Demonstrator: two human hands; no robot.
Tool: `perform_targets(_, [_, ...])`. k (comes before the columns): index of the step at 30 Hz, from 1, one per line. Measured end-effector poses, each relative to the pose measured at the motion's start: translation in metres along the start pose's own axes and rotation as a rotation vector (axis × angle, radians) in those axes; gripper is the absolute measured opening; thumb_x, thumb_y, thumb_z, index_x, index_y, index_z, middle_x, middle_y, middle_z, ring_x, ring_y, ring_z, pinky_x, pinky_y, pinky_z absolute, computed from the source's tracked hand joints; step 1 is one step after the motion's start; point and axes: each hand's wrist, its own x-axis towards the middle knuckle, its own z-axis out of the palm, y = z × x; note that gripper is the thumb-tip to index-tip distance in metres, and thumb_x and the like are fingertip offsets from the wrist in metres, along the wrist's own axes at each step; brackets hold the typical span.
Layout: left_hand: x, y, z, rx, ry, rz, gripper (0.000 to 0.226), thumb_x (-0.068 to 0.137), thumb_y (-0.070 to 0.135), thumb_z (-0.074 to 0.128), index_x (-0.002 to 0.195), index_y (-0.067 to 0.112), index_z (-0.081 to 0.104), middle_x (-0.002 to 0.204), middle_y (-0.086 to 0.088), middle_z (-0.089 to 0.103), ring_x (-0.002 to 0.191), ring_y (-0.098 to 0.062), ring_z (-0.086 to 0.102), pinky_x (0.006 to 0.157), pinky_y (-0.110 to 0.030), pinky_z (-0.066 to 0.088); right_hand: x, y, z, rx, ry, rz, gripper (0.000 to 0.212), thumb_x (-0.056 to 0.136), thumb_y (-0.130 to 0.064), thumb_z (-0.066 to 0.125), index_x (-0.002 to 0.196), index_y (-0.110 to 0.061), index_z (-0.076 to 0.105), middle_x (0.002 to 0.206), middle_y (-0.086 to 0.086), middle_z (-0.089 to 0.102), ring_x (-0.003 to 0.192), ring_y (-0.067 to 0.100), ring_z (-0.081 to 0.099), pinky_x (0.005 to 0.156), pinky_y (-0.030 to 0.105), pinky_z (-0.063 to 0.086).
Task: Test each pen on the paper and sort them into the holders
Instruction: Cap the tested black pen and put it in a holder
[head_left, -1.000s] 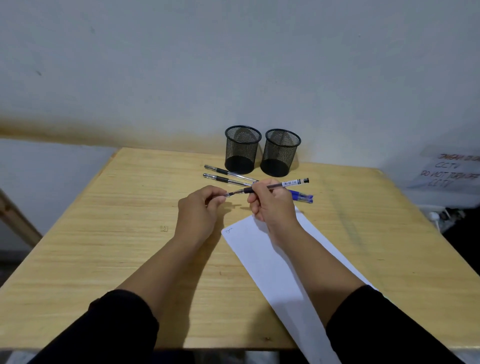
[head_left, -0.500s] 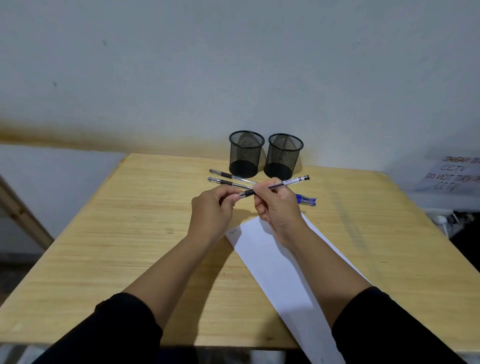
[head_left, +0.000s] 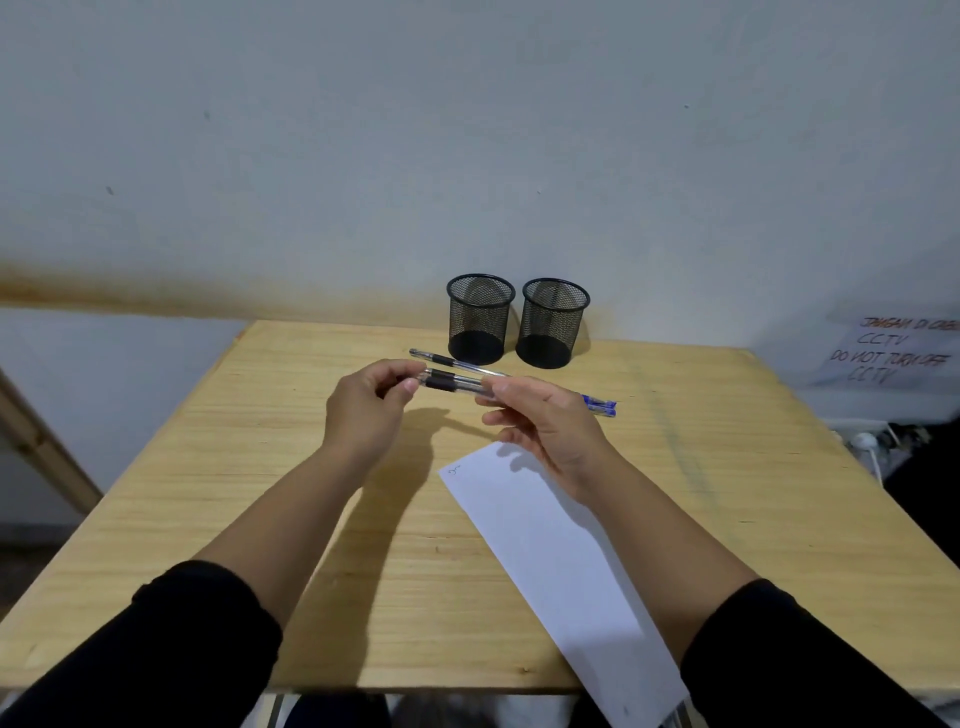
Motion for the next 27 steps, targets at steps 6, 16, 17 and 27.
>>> perform_targets(6, [0.009, 0.024, 0.005, -0.060, -0.065, 0.110, 0.034, 0.088, 0.008, 0.055, 0.085, 0.041, 0.065, 0.086, 0.012, 0.067, 0.082, -0.007, 0.057, 0.078, -0.021, 0.043, 0.004, -0.005, 0.001, -0.195, -0.037, 0.006, 0.007, 0.082, -0.008, 0.067, 0.088, -0.011, 0.070, 0.077, 0.005, 0.072, 0.061, 0.012, 0.065, 0.061, 0.022, 0.053])
perform_targets(16, [0.053, 0.050, 0.044, -0.114, -0.104, 0.134, 0.041, 0.089, 0.018, 0.055, 0.124, 0.039, 0.049, 0.113, 0.005, 0.065, 0.106, -0.012, 0.061, 0.092, -0.033, 0.047, 0.058, -0.037, -0.014, -0.502, 0.165, -0.154, 0.012, 0.085, -0.017, 0.066, 0.095, -0.010, 0.068, 0.075, -0.002, 0.065, 0.055, -0.005, 0.056, 0.056, 0.007, 0.041])
perform_targets(17, [0.061, 0.049, 0.047, -0.083, -0.068, 0.108, 0.040, 0.089, 0.020, 0.056, 0.126, 0.035, 0.049, 0.117, 0.005, 0.064, 0.108, -0.013, 0.059, 0.094, -0.035, 0.046, 0.069, -0.044, -0.017, -0.522, 0.222, -0.180, 0.017, 0.084, -0.019, 0.067, 0.098, -0.009, 0.068, 0.074, -0.004, 0.064, 0.060, -0.001, 0.057, 0.063, 0.012, 0.044])
perform_targets(27, [0.128, 0.023, 0.076, 0.143, -0.061, -0.040, 0.078, 0.079, 0.041, 0.066, 0.143, 0.018, 0.028, 0.147, -0.007, 0.040, 0.136, -0.023, 0.036, 0.111, -0.038, 0.033, 0.168, -0.097, -0.014, -0.607, 0.355, -0.400, 0.007, 0.081, -0.026, 0.069, 0.086, -0.022, 0.068, 0.073, -0.010, 0.061, 0.078, 0.012, 0.057, 0.077, 0.026, 0.045])
